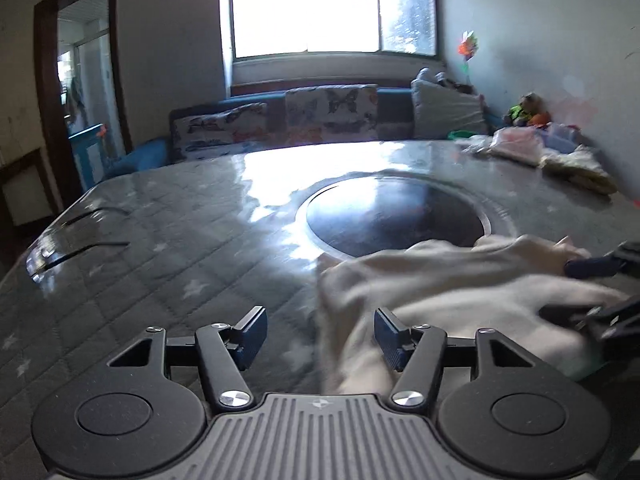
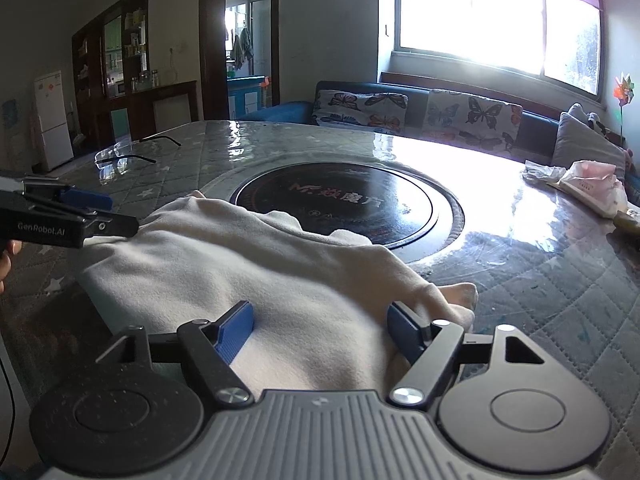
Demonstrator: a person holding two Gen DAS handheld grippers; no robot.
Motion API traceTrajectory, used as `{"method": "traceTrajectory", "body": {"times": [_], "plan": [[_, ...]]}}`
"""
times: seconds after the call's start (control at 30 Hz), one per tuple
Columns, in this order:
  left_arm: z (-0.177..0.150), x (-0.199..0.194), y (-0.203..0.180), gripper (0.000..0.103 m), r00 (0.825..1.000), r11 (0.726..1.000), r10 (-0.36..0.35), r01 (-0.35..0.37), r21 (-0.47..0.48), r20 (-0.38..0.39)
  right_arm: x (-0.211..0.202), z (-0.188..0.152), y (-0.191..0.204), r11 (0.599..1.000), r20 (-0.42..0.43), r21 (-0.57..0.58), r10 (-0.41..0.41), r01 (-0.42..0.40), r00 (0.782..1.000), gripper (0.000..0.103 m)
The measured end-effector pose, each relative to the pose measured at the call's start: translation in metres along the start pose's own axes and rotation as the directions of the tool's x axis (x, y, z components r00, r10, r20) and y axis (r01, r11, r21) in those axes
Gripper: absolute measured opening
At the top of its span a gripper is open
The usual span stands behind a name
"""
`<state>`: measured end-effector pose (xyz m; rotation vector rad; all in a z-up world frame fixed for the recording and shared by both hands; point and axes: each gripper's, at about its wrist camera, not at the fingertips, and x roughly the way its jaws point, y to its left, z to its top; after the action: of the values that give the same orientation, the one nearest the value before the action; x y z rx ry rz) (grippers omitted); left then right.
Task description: Fold clothes
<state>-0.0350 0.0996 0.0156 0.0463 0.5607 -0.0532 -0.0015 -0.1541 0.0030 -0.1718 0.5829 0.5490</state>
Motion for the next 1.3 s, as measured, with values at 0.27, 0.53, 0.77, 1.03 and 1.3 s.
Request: {"method": "traceTrajectory", "body": {"times": [0.27, 0.53, 0.77, 1.03, 1.3], "plan": [[0.033, 0.032, -0.020, 0.063, 0.984, 0.981, -0.179, 0.177, -0.077, -0.014, 0.004, 0.008, -0.002, 1.000, 0.005, 0.019, 0.002, -0.002, 1.000, 0.076], [0.022, 0.068, -0.021, 0.062, 0.982, 0.986, -0.160, 0.154, -0.062, -0.096, 0.008, 0.006, -0.014, 0.998, -0.001, 0.056, -0.007, 0.007, 1.000, 0.075], [0.016, 0.068, -0.027, 0.061, 0.990, 0.994, -0.109, 0.106, -0.034, -0.087, 0.013, 0.008, -0.024, 0.998, -0.015, 0.066, 0.010, -0.009, 1.000, 0.076], [0.018, 0.071, -0.028, 0.058, 0.996, 0.998, -0.041, 0.037, -0.046, -0.085, 0.035, 0.023, -0.033, 1.000, -0.049, -0.016, 0.020, -0.020, 0.999, 0.076], [0.027, 0.090, -0.028, 0.061, 0.996, 1.000, -0.005, 0.004, -0.017, -0.092, 0.054, 0.037, -0.039, 0.997, -0.043, -0.066, 0.028, -0.031, 0.999, 0.077]]}}
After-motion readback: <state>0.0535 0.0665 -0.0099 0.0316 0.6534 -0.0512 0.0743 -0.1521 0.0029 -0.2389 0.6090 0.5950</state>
